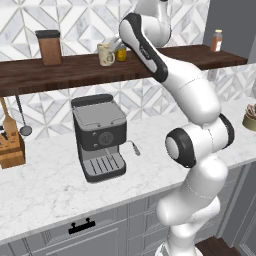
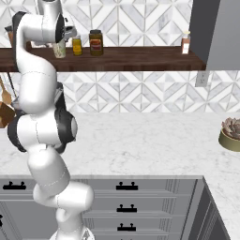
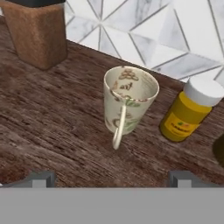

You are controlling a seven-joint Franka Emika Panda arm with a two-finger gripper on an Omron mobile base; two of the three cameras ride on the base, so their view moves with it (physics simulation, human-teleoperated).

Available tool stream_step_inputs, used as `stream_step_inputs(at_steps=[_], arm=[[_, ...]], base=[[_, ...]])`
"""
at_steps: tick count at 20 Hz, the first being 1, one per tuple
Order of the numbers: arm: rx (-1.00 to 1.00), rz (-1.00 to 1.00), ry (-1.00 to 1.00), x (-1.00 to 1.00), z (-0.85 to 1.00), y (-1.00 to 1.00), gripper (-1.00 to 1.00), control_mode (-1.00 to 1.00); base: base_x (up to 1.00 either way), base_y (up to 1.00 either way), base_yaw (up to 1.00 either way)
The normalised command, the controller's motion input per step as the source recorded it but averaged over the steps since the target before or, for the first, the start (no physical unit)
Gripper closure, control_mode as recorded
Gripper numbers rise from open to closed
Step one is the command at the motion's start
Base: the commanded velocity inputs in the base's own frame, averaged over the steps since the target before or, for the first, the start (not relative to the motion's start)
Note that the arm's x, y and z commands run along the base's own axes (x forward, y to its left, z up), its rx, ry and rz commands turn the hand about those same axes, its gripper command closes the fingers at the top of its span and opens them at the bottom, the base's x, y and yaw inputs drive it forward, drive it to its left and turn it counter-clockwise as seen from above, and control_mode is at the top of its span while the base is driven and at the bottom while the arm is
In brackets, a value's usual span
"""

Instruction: Gather all objects into one cabinet and sort the glasses and bowls to opposite sides.

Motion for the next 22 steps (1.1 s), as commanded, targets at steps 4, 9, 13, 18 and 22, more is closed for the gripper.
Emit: stream_step_inputs(at_steps=[4, 9, 13, 18, 22], arm=[[0.03, -0.02, 0.0, 0.1, 0.0, 0.08, -1.0, -1.0], [0.0, 0.0, 0.0, 0.42, 0.0, 0.0, -1.0, -1.0], [0.0, 0.0, 0.0, 0.44, 0.0, 0.0, -1.0, -1.0], [0.0, 0.0, 0.01, 0.05, -0.07, 0.06, -1.0, -1.0], [0.0, 0.0, 0.07, -0.01, -0.21, 0.21, -1.0, -1.0]], base=[[0.0, 0.0, 0.0], [0.0, 0.0, 0.0], [0.0, 0.0, 0.0], [0.0, 0.0, 0.0], [0.0, 0.0, 0.0]])
